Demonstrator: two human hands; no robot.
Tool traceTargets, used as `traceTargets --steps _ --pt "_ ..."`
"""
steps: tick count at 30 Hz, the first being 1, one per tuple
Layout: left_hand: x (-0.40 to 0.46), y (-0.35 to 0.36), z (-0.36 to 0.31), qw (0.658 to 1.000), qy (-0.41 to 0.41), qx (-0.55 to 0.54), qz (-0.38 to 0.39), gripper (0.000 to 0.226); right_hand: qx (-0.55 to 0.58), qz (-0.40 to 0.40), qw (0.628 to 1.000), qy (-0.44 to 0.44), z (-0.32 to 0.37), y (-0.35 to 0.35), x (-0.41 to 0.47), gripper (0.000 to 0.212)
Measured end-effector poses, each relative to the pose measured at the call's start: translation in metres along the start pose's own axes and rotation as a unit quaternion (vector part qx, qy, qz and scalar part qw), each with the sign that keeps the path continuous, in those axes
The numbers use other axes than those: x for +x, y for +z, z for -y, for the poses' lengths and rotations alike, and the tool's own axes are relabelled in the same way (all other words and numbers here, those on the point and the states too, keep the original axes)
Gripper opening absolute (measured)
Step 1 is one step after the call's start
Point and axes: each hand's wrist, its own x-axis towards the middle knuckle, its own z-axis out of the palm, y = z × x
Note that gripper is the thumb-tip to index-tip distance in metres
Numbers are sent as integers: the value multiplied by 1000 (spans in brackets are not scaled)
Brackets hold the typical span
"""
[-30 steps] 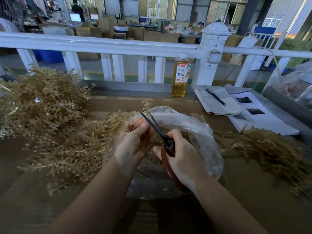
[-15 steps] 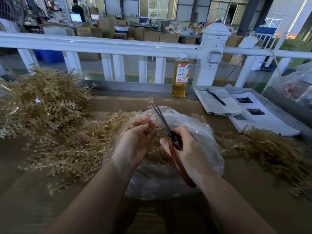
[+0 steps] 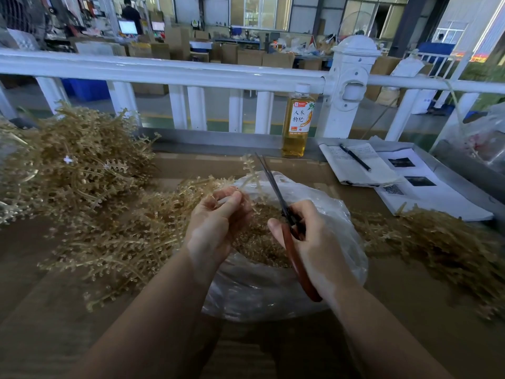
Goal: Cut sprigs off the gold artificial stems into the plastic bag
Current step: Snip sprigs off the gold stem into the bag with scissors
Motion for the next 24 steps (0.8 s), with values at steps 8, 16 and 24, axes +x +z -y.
traceTargets --steps 8,16,24 --pt "6 -1 -7 1000 7 -11 -12 12 -101 41 993 -45 4 2 -6 26" --pt "8 -9 -6 1000 -1 -24 3 9 -143 51 987 -60 1 3 -7 28" --pt "8 -11 -4 998 41 4 37 20 -183 37 978 -95 -5 6 -6 29"
